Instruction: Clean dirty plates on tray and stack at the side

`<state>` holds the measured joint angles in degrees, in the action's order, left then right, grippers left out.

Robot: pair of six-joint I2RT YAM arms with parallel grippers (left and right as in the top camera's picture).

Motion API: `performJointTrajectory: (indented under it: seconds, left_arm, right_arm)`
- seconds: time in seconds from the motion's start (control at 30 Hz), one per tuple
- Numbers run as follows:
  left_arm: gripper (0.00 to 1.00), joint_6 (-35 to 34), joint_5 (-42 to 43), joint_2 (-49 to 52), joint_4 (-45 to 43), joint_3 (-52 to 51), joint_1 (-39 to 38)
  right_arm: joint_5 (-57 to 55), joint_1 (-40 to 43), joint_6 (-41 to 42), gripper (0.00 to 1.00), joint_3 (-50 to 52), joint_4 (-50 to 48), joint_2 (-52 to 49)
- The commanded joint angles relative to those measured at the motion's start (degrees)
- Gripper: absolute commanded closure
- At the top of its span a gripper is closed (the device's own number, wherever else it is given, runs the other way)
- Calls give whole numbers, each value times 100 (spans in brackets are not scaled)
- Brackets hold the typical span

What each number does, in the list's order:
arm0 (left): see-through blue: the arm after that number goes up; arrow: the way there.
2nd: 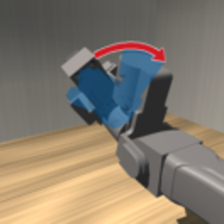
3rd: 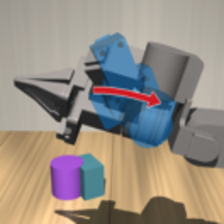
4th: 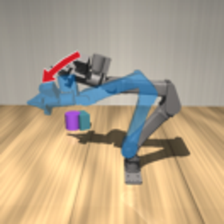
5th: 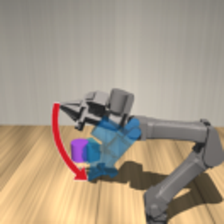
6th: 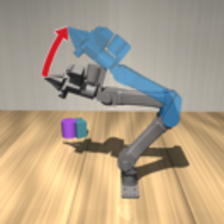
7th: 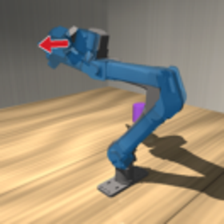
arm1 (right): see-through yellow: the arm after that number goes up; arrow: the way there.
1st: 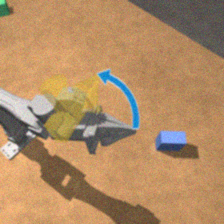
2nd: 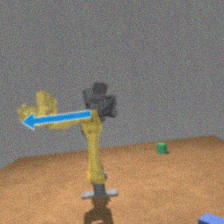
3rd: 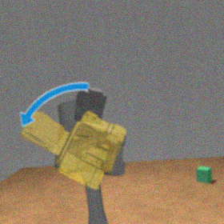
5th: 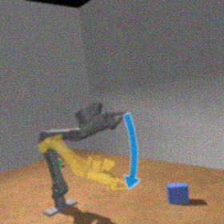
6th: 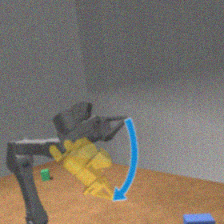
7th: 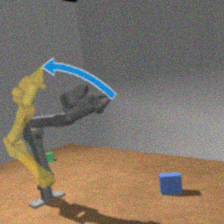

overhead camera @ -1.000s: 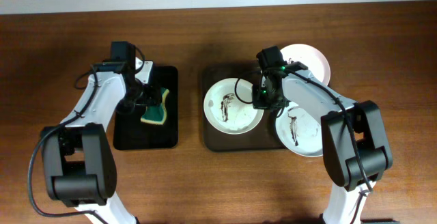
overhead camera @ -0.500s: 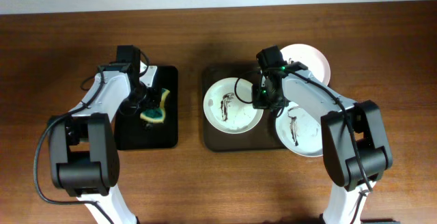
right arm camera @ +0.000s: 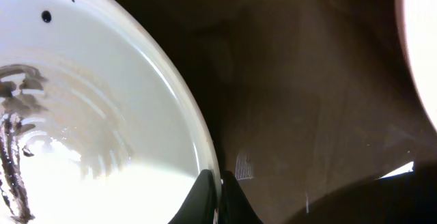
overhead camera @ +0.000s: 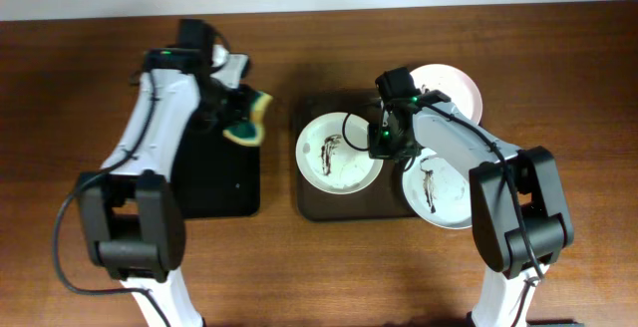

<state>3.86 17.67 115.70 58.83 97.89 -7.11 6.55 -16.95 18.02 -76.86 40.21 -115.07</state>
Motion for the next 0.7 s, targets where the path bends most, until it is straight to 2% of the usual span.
performJointTrajectory:
  seconds: [0.0, 0.2, 0.37, 0.5, 0.67]
  left_arm:
    - [100, 2, 317, 260, -173, 42, -682]
    - [100, -1034, -118, 1104, -887, 42, -1532]
    - [100, -1220, -428, 1502, -1056, 42, -2072]
    - [100, -955, 920, 1502, -1104, 42, -2463]
    - [100, -1097, 957, 1502, -1526, 48, -2214]
  right_arm:
    - [348, 173, 35, 96, 107, 7, -81]
    - [597, 280, 26, 96, 107, 24, -81]
    - [680, 280, 28, 96, 107, 2, -81]
    - [680, 280, 31, 96, 107, 2, -81]
    - [957, 291, 31, 96, 162, -17, -83]
